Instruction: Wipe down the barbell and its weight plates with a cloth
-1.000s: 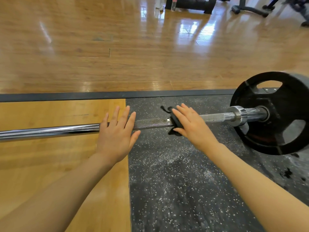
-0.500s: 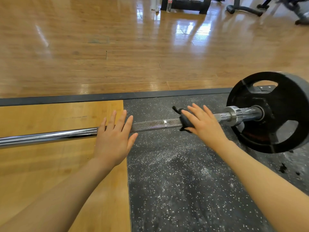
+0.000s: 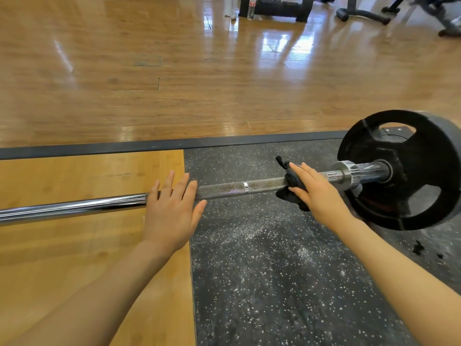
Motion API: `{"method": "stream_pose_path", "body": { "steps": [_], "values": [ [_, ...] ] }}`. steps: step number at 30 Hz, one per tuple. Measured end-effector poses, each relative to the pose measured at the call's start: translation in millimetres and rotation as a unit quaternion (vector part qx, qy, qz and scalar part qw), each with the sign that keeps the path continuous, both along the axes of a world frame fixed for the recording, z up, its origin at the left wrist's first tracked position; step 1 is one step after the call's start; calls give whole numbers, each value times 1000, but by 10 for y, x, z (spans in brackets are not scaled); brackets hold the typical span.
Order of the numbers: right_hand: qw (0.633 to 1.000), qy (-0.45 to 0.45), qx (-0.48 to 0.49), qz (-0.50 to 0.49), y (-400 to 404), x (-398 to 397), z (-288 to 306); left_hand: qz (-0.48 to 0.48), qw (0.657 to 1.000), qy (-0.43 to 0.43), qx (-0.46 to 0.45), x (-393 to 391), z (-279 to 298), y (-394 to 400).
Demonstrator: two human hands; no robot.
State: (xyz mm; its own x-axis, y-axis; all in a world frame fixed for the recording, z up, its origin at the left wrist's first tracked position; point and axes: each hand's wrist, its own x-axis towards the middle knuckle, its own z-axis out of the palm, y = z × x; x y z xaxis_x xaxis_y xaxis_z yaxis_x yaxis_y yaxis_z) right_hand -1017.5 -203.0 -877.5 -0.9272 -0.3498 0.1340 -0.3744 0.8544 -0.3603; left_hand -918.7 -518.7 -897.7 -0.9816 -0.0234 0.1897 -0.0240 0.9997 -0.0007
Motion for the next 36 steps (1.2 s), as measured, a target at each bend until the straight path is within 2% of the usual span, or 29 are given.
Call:
{"method": "stream_pose_path", "body": {
  "steps": [18,25,31,36],
  "values": [
    [998,-38,-52,-21,132,641,85,-21,1000,-2,-4,533,6,178],
    [998,-39,-43,-23,128,917,50,-24,1000,-16,6,868,-26,285],
    [999,-22,-41,-23,221,1194,-22,-37,999,0,1,1156,-141,355],
    [999,38,-13,-8,315,1423,-72,-50,999,22,-2,1366,-270,392]
  ]
}}
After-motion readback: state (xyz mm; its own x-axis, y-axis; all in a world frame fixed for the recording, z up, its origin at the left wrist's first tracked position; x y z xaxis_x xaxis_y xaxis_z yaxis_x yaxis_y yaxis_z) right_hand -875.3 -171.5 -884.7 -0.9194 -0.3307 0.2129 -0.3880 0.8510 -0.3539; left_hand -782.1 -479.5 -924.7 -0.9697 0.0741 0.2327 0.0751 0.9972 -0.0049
